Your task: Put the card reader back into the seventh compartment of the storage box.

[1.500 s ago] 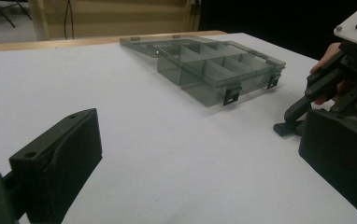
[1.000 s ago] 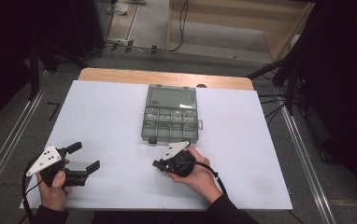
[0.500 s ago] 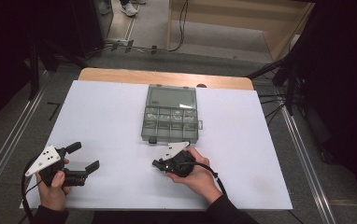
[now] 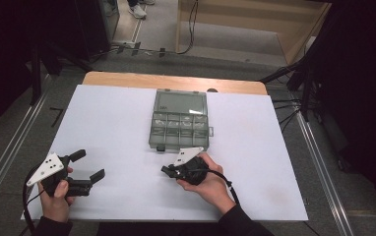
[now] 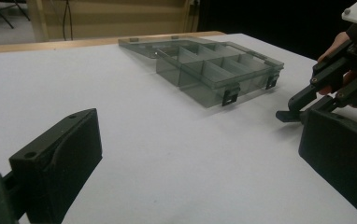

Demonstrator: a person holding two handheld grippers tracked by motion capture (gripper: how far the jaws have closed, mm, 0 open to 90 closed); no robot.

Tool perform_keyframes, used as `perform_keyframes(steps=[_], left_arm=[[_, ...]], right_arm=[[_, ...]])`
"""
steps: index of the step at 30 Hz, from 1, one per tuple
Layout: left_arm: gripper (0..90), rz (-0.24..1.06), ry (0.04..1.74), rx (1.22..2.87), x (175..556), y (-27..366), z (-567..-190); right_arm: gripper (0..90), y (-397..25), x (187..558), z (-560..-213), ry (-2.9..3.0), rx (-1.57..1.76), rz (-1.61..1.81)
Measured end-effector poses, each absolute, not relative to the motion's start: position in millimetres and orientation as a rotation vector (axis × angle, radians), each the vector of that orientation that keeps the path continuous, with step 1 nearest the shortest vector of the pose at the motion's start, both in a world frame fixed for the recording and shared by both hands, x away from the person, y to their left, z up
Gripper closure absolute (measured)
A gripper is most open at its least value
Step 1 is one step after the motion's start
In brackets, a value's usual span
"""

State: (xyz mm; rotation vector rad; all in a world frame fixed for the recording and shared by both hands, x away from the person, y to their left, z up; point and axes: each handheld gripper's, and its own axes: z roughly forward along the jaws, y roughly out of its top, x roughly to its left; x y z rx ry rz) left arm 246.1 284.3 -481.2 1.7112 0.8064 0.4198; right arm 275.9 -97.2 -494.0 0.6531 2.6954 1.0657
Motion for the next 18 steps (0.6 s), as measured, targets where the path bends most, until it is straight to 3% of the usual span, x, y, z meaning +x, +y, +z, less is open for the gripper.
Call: perform_keyframes(steps=[18], left_arm=[[0.0, 0.431, 0.803, 1.691, 242.9, 284.6, -478.6]], right_arm=[[72.2, -104.9, 276.7, -487.4, 2.666, 0.697, 1.102]])
